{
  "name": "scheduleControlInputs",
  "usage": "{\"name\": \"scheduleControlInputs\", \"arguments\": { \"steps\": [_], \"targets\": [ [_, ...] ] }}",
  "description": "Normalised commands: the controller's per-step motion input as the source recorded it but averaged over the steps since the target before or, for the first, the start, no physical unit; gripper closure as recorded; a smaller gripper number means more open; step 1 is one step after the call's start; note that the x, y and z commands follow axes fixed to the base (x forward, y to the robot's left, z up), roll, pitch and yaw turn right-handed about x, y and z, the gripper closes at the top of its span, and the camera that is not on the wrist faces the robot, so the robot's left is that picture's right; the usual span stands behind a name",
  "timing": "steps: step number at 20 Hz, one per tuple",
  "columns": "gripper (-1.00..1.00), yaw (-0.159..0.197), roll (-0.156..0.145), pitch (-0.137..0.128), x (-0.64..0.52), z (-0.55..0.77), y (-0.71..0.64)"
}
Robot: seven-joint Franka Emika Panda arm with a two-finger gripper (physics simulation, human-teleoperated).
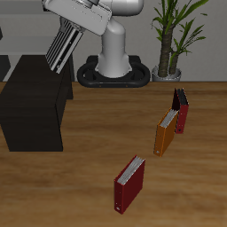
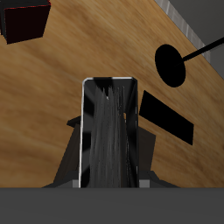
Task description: Place the striped book flat on top of the shelf
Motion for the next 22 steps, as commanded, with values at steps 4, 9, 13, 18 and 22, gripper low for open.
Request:
{"name": "scheduleControlInputs", "arguments": {
  "steps": [4,9,13,18,22],
  "targets": [
    [1.0,-0.018,-0.139,-0.022,0.03,0.05,-0.37],
    [1.0,-0.012,-0.154,-0.008,0.11,0.04,-0.46],
    [1.0,-0.03,-0.139,0.002,0.11,-0.06,-0.53],
    [1.0,-0.012,-0.076,0.019,0.11,-0.09,-0.32],
    [1.0,-0.026,-0.093,0.029,0.1,-0.12,-0.3]
  ]
}}
